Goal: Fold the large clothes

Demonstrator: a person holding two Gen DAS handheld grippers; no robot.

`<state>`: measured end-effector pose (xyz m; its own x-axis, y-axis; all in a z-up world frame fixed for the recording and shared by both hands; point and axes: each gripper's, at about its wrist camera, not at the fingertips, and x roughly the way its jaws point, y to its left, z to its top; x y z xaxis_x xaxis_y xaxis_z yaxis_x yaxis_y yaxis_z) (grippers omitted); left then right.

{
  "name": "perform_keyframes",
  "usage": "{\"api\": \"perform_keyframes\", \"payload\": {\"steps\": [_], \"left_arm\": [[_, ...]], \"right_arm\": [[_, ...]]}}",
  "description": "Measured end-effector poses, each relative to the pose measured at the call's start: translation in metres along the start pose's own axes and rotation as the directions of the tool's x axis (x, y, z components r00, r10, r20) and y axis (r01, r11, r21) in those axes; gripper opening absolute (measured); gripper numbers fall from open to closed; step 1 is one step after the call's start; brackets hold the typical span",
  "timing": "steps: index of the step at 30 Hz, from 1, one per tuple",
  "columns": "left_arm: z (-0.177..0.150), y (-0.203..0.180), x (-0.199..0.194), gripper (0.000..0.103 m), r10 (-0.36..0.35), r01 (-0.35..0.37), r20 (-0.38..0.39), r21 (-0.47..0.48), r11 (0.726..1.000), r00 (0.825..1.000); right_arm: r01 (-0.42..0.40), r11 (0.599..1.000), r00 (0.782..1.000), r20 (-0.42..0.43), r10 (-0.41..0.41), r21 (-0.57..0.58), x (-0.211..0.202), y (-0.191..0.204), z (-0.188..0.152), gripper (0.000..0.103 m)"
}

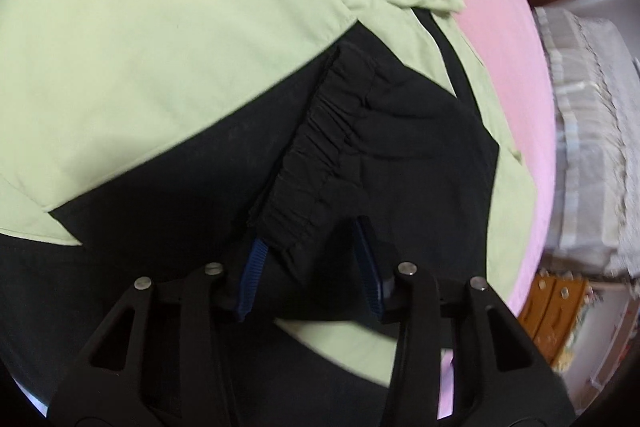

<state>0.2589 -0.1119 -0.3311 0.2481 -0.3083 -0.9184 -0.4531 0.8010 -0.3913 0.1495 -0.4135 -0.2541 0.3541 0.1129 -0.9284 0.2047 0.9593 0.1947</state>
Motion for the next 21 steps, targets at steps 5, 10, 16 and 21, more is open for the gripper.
{"api": "perform_keyframes", "payload": {"steps": [5,10,16,21], "left_arm": [[0.009,-0.017,0.007,0.009,0.021,-0.016,0.072,-0.071,0.997,0.997],[0.015,-0.048,-0.045,0.007,-0.156,0.203,0.290,-0.140,0.969,0.944],[0.055,-0.102,-0.114,0.007,-0.270,0.308,0.434,-0.019,0.951,0.859],[0.085,-0.104,-0.173,0.007,-0.287,0.327,0.552,0.028,0.945,0.783]], "right_arm": [[-0.023,0.993,0.999,-0.024,0.021,-0.117,0.015,-0.002,0.002,0.064],[-0.012,0.980,1.000,0.015,0.015,-0.201,0.020,0.002,-0.001,0.067],[-0.040,0.956,0.997,0.047,0.056,-0.292,0.028,0.017,0.008,0.067],[-0.050,0.946,0.995,0.069,0.075,-0.321,0.031,0.019,0.015,0.067]]}}
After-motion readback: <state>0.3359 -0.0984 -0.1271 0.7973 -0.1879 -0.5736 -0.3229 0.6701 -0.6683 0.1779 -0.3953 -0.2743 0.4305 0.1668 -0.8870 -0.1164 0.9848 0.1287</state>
